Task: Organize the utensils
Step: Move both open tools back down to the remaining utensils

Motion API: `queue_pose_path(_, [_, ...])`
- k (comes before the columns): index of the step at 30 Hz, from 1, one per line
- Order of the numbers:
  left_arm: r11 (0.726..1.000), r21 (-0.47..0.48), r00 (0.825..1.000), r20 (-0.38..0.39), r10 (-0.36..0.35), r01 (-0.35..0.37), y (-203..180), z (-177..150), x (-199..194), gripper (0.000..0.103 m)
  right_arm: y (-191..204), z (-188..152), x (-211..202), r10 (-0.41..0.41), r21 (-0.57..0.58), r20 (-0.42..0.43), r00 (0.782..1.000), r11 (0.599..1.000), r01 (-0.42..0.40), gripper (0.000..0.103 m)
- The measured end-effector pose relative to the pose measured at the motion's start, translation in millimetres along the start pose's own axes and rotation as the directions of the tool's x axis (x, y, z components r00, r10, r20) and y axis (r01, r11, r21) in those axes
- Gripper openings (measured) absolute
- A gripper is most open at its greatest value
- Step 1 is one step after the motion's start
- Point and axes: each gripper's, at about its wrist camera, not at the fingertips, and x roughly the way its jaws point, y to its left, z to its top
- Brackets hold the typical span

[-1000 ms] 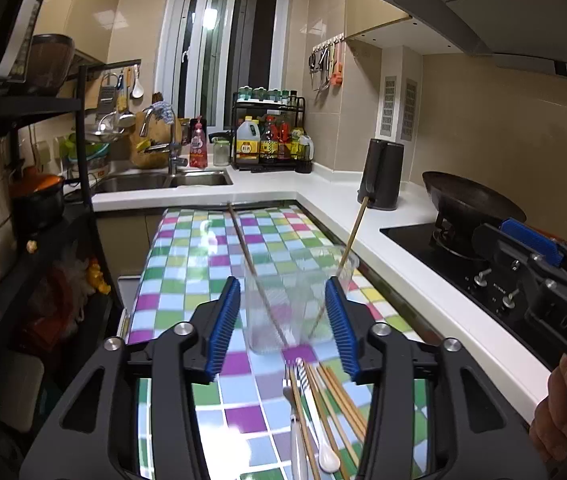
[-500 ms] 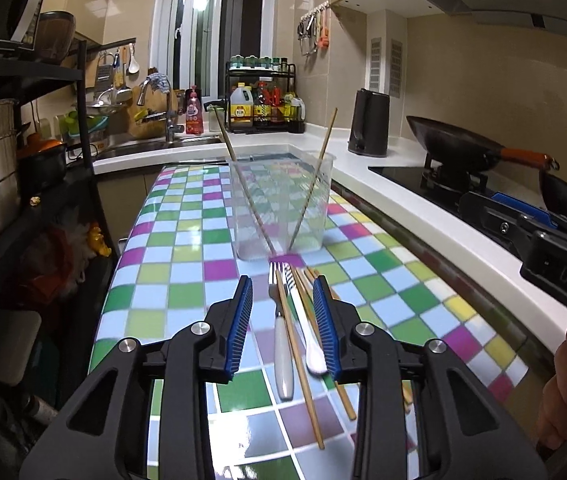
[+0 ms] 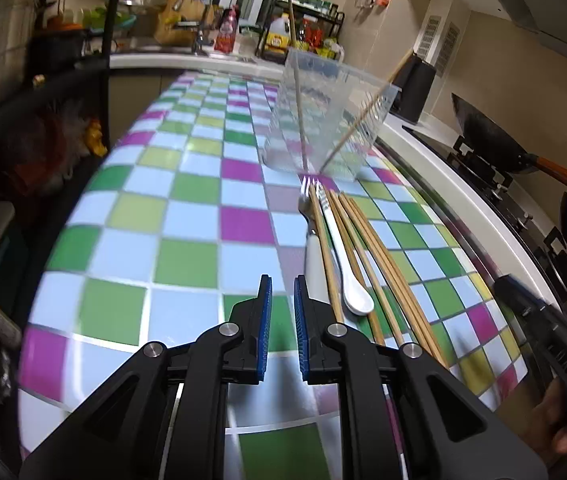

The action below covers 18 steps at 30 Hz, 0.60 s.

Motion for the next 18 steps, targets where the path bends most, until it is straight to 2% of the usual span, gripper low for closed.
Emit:
queue_pose_path(3, [1.0, -0.001, 0.999, -0.034, -0.021, 0.021, -5.6, -6.8, 10.9, 0.012, -0.4, -11.5, 13.5, 0.01, 0.004, -0.045, 0.999, 1.0, -0.01, 0.014])
queue_pose_path(9, [1.0, 0.011, 0.998, -0.05, -0.028, 0.029, -12.6, -10.9, 21.2, 0.012, 2.6, -27.2, 30.8, 0.016, -0.011, -0.103, 0.995, 1.0, -0.017, 0.015])
queue_pose_path(18, [0.999, 0.048, 0.998, -0.058, -0.002, 0.005, -18.6, -13.7, 27.7, 0.012, 2.6, -37.3, 39.0, -0.006, -0.036, -0.135, 0.991, 0.999, 0.002, 0.015])
